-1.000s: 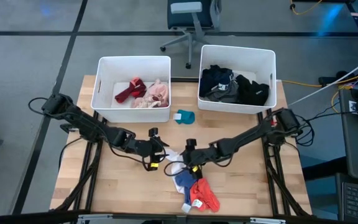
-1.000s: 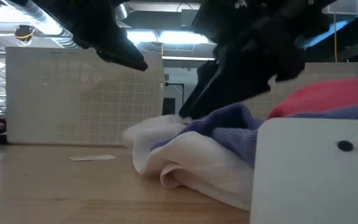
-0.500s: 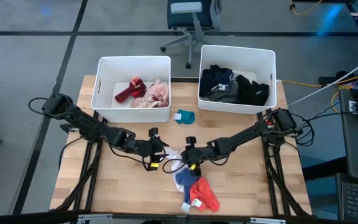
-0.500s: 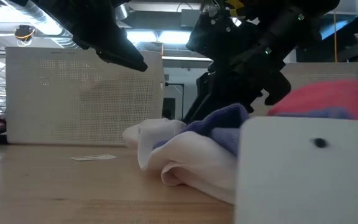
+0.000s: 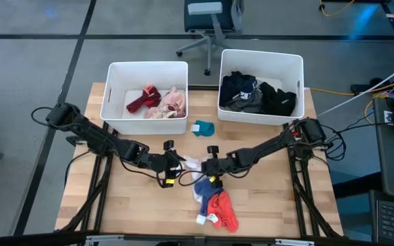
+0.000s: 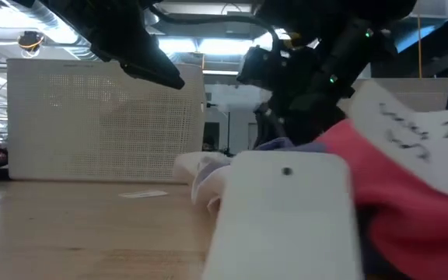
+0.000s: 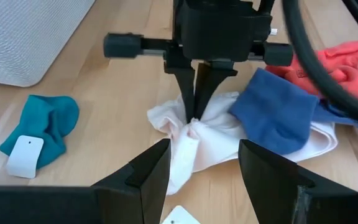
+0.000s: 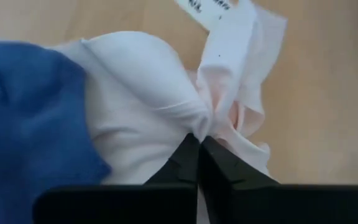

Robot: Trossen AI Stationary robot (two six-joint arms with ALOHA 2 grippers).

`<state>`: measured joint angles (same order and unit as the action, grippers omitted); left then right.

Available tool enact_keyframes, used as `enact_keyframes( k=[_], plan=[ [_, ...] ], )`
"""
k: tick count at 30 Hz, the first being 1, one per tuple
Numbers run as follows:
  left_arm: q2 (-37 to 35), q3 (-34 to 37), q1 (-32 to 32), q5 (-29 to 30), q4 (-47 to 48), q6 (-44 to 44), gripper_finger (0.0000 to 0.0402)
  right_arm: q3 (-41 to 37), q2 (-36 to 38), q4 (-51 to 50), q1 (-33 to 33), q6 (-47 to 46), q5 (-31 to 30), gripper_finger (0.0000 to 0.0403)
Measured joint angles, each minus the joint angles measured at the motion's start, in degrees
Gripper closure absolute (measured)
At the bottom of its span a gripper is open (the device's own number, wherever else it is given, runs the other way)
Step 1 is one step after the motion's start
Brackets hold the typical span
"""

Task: Sort clothes

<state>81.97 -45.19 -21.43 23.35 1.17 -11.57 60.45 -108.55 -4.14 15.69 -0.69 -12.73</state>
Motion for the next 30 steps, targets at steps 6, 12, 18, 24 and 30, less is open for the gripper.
enact_keyframes(
  k=[6, 12, 18, 24, 30],
  plan=[
    [0.0, 0.0, 0.0, 0.0, 0.3, -0.3, 0.0221, 2.9, 3.5, -3.0, 0.0, 2.8, -4.6, 0.0397],
    [-1.4, 0.0, -0.9, 1.8, 1.6, -0.7, 0.0221, 8.3, 8.4, -11.5, 0.1, 5.8, -11.7, 0.0395],
    [-6.1, 0.0, -4.9, 11.0, 4.1, -0.9, 0.0221, 13.3, 11.8, -19.1, 0.1, 7.8, -17.4, 0.0398],
    [-9.9, 0.0, -9.3, 20.5, 7.4, -2.7, 0.0222, 18.3, 13.8, -20.7, 0.0, 13.4, -23.7, 0.0398],
    [-10.2, 0.0, -10.9, 25.3, 10.4, -4.3, 0.0222, 26.7, 14.3, -20.0, -0.1, 21.4, -28.2, 0.0398]
  ],
)
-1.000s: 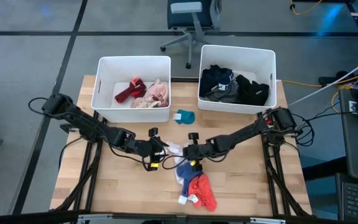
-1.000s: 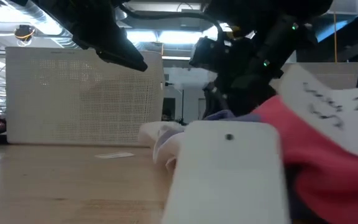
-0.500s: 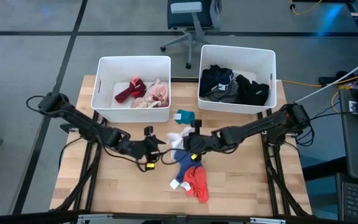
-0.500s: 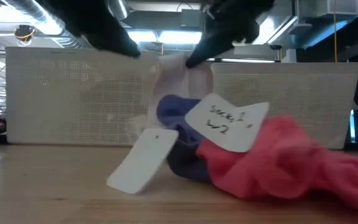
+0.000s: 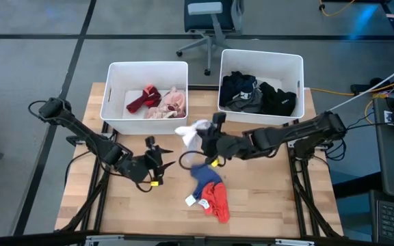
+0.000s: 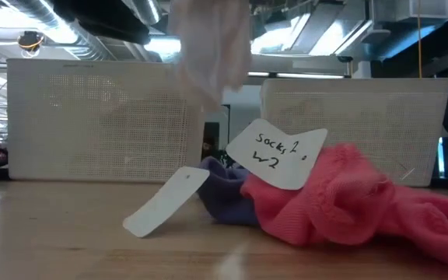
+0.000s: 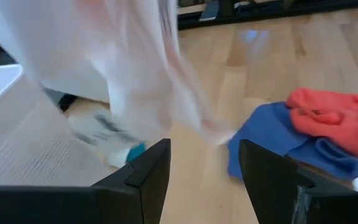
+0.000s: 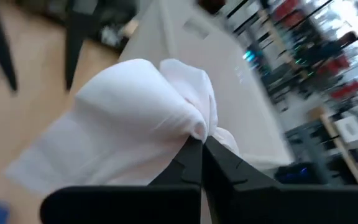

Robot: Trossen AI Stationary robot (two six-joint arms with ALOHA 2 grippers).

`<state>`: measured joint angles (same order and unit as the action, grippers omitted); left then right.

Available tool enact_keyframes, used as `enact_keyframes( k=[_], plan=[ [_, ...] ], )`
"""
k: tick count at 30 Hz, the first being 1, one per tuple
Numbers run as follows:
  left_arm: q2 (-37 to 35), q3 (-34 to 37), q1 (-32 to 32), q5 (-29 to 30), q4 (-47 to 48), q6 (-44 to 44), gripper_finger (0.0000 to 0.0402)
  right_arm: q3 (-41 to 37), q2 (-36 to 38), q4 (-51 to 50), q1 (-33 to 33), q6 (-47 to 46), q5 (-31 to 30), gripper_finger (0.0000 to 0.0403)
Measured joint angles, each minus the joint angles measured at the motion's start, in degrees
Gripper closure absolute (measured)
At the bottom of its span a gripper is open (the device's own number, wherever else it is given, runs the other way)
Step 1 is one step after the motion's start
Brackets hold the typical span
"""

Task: Sort clothes

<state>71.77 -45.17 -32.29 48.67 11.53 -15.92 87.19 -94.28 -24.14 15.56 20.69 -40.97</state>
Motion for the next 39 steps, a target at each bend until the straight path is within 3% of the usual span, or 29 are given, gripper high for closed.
enact_keyframes(
  k=[7, 21, 24, 30, 39],
  plan=[
    [-0.5, 0.0, 0.0, 2.0, 3.5, -2.9, 0.0222, 6.5, 0.0, 6.6, -4.8, 8.9, 1.2, 0.0397],
    [-0.5, 0.0, 0.1, 1.9, 6.9, -4.8, 0.0222, 6.8, -4.2, 30.4, -23.3, 12.6, 27.1, 0.0393],
    [-0.5, 0.0, 0.1, 1.9, 7.2, -4.7, 0.0222, 6.8, -7.0, 35.4, -25.8, 12.6, 30.2, 0.0393],
    [-0.5, 0.0, 0.1, 1.9, 7.7, -4.7, 0.0222, 6.8, -13.3, 37.5, -29.1, 9.4, 31.1, 0.0393],
    [-0.5, 0.0, 0.1, 1.9, 8.1, -4.7, 0.0222, 6.8, -18.4, 31.9, -29.4, 6.1, 28.2, 0.0381]
  ],
)
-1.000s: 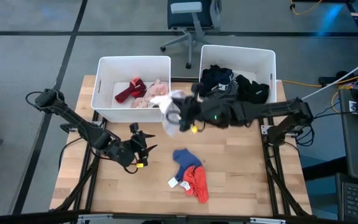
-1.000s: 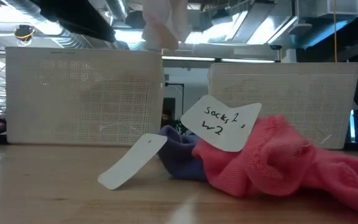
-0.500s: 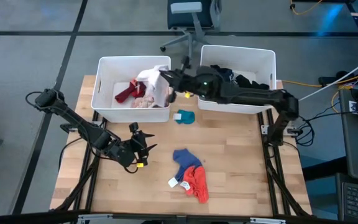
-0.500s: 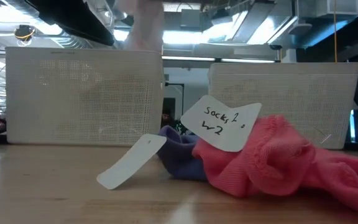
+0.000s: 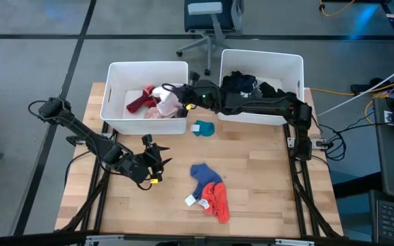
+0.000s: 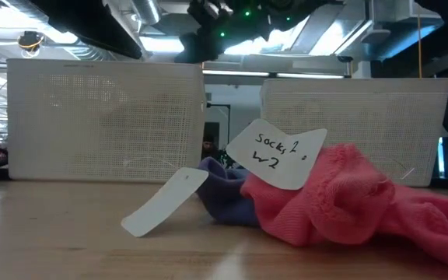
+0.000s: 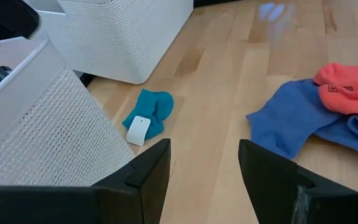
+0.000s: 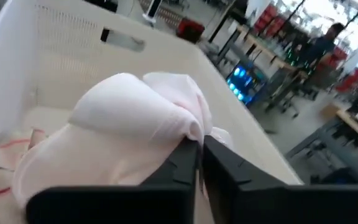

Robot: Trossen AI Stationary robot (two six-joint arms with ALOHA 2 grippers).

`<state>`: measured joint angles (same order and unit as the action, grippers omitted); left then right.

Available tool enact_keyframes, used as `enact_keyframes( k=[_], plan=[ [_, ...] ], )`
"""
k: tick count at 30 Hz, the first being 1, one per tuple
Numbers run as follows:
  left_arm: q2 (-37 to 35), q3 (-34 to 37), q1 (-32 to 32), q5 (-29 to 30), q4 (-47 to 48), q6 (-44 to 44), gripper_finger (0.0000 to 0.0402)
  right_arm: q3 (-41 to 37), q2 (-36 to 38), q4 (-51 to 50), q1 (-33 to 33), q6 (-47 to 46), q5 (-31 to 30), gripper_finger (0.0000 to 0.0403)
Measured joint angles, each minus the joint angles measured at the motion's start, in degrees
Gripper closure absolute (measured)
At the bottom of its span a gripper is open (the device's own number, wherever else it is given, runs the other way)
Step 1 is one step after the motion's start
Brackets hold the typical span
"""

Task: Sort clothes

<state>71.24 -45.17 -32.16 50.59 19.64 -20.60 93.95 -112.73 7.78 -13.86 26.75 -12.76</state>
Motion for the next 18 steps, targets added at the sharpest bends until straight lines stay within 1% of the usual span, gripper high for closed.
enact_keyframes(
  k=[3, 8, 11, 14, 16, 18],
  plan=[
    [0.0, 0.0, 0.0, 0.0, 0.0, 0.0, 0.0222, 0.0, -0.1, -2.9, 0.0, -2.2, -0.1, 0.0344],
    [0.0, 0.0, 0.0, 0.0, 0.0, -0.2, 0.0222, 0.3, 0.0, -5.0, 0.3, -4.6, -0.4, 0.0252],
    [0.0, 0.0, 0.0, 0.0, 0.0, -0.3, 0.0222, 2.0, 0.0, -7.7, 1.2, -4.5, -2.0, 0.0203],
    [0.0, 0.0, 0.0, 0.0, 0.7, -0.6, 0.0222, 5.8, 0.0, -15.0, 3.0, -3.9, -5.5, 0.0169],
    [0.0, 0.0, 0.0, 0.0, 1.0, -1.2, 0.0222, 9.7, 0.0, -23.2, 4.6, -3.3, -7.3, 0.0155],
    [0.0, 0.0, 0.0, 0.0, 1.0, -1.3, 0.0222, 14.3, 0.0, -32.6, 6.7, -3.0, -7.8, 0.0147]
  ],
)
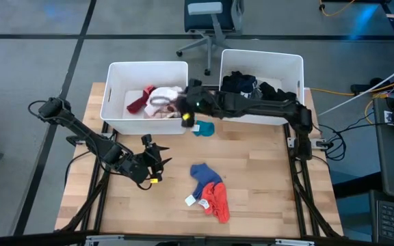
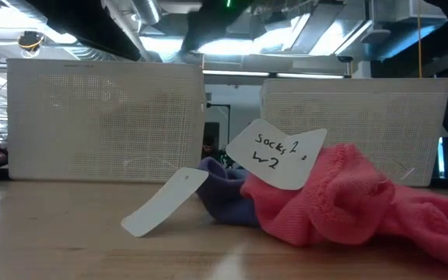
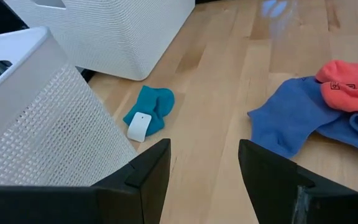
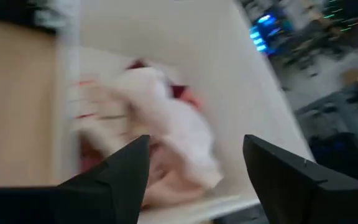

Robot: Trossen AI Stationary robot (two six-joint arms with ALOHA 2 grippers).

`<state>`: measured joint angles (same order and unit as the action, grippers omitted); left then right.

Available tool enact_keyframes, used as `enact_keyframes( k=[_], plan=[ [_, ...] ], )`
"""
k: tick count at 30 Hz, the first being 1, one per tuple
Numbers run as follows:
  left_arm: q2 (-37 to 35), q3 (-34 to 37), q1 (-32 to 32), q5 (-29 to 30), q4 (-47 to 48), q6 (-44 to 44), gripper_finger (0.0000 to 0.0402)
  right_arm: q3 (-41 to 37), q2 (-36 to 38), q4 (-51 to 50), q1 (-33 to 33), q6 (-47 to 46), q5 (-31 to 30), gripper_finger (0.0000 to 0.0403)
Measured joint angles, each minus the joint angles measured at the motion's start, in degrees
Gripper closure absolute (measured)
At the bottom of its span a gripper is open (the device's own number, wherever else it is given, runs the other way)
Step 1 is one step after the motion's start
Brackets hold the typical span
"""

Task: Sort clothes

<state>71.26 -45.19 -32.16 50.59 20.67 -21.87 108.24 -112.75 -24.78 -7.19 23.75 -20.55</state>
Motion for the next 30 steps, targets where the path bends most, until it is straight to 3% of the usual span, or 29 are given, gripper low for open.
enact_keyframes(
  k=[7, 14, 20, 30],
  plan=[
    [0.0, 0.0, 0.0, 0.0, -0.1, -0.1, 0.0222, 10.4, 0.2, -24.4, 8.6, -6.4, 1.1, 0.0144],
    [0.0, 0.0, 0.0, 0.0, -0.2, -0.5, 0.0222, 10.7, 0.2, -39.1, 17.1, -14.5, 6.1, 0.0143],
    [0.0, 0.0, 0.0, 0.0, -0.2, -0.7, 0.0222, 2.5, 0.2, -38.6, 23.1, -17.5, 11.8, 0.0143],
    [0.0, 0.0, 0.0, 0.0, -0.3, -0.7, 0.0222, -17.9, 0.1, -19.7, 26.0, -18.8, 15.4, 0.0143]
  ],
)
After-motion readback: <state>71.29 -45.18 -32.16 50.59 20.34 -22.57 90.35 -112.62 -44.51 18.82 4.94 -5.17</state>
